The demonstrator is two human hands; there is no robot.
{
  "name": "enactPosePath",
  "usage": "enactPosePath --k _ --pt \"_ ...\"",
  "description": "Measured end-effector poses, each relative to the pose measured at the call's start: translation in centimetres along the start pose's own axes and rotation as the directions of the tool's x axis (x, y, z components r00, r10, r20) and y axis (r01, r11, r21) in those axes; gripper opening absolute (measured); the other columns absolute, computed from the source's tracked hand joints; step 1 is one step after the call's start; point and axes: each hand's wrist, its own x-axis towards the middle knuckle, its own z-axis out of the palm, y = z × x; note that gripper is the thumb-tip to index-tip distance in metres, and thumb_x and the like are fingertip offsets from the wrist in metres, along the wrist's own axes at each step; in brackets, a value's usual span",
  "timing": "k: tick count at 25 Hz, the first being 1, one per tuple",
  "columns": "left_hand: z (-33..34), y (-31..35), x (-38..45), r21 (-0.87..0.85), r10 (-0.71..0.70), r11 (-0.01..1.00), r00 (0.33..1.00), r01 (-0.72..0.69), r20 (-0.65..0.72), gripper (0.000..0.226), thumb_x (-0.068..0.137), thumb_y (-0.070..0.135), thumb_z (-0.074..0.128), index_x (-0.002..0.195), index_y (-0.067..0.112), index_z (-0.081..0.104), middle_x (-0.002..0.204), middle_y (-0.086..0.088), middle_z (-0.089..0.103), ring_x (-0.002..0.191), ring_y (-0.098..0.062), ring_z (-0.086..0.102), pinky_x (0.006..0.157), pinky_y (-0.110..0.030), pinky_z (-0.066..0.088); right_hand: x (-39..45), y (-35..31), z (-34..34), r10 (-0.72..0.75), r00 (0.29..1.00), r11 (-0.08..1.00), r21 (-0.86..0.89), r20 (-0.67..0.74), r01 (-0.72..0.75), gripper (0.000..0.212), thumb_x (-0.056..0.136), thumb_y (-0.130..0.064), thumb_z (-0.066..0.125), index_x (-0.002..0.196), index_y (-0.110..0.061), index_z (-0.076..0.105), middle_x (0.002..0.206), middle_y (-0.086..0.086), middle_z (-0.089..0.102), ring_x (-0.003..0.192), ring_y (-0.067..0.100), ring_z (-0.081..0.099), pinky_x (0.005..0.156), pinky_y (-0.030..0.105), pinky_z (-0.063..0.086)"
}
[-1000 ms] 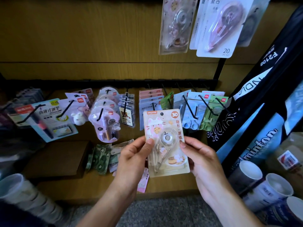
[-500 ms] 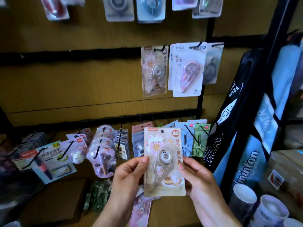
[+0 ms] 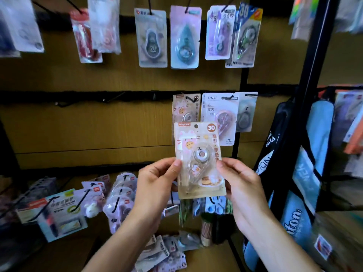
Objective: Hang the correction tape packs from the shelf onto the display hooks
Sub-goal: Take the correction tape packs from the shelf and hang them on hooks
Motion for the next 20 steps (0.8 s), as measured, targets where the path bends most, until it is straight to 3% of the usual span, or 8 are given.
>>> enactPosePath --k 3,6,10,13,15,20 --pt "0.4 2.1 1.6 0.004 0.112 0.994 0.994 -0.112 -0.002 0.017 0.093 0.012 0.059 0.093 0.015 0.075 0.078 0.0 0.077 0.063 -0.008 0.069 0.051 -0.021 0.053 1.5 -1.4 1.5 -0.16 0.985 0.987 -0.033 -0.06 0.158 0.006 0.089 -0.006 0.067 0.087 -0.011 0.071 0.086 0.009 0.074 0.08 0.011 0.063 0.079 0.025 0.048" --pt "0.8 3.4 3.3 0.006 0.12 0.993 0.993 -0.12 -0.025 0.016 0.093 0.012 0.058 0.094 0.016 0.074 0.082 0.001 0.077 0.069 -0.01 0.072 0.052 -0.023 0.055 2.9 -2.8 2.9 -0.24 0.968 0.97 -0.053 -0.071 0.237 0.013 0.089 -0.007 0.067 0.083 -0.018 0.069 0.076 -0.007 0.072 0.071 -0.001 0.063 0.07 0.011 0.05" --pt "0.6 3.6 5.0 0.06 0.084 0.995 0.993 -0.079 -0.085 0.016 0.094 0.018 0.06 0.09 0.022 0.074 0.082 0.001 0.077 0.073 -0.016 0.071 0.059 -0.034 0.06 3.8 -3.1 4.2 -0.23 0.97 0.973 -0.042 -0.075 0.227 0.018 0.089 -0.007 0.068 0.078 -0.021 0.069 0.069 -0.012 0.072 0.067 -0.003 0.063 0.068 0.01 0.05" --pt "0.9 3.7 5.0 0.065 0.115 0.992 0.992 -0.111 -0.048 0.016 0.094 0.016 0.058 0.091 0.019 0.074 0.075 0.005 0.076 0.062 -0.005 0.068 0.049 -0.019 0.052 4.1 -2.8 4.1 -0.241 0.96 0.97 0.0 -0.142 0.243 0.014 0.088 -0.006 0.069 0.08 -0.018 0.07 0.069 -0.013 0.071 0.064 -0.008 0.062 0.063 0.007 0.049" --pt "1.2 3.7 4.8 0.085 0.156 0.984 0.988 -0.154 -0.013 0.017 0.094 0.016 0.058 0.088 0.022 0.073 0.077 0.006 0.076 0.061 -0.002 0.066 0.051 -0.017 0.049 4.2 -2.5 3.8 -0.232 0.955 0.97 0.034 -0.185 0.242 0.011 0.088 -0.005 0.069 0.083 -0.015 0.07 0.073 -0.008 0.07 0.064 -0.005 0.062 0.062 0.006 0.048" --pt "1.5 2.5 4.7 0.106 0.196 0.976 0.979 -0.189 -0.06 0.019 0.094 0.02 0.059 0.084 0.026 0.074 0.084 0.001 0.076 0.082 -0.023 0.072 0.071 -0.045 0.06 4.3 -1.8 3.6 -0.243 0.954 0.968 0.021 -0.175 0.25 0.009 0.089 -0.003 0.066 0.086 -0.011 0.069 0.07 -0.007 0.068 0.061 -0.006 0.06 0.06 0.006 0.046"
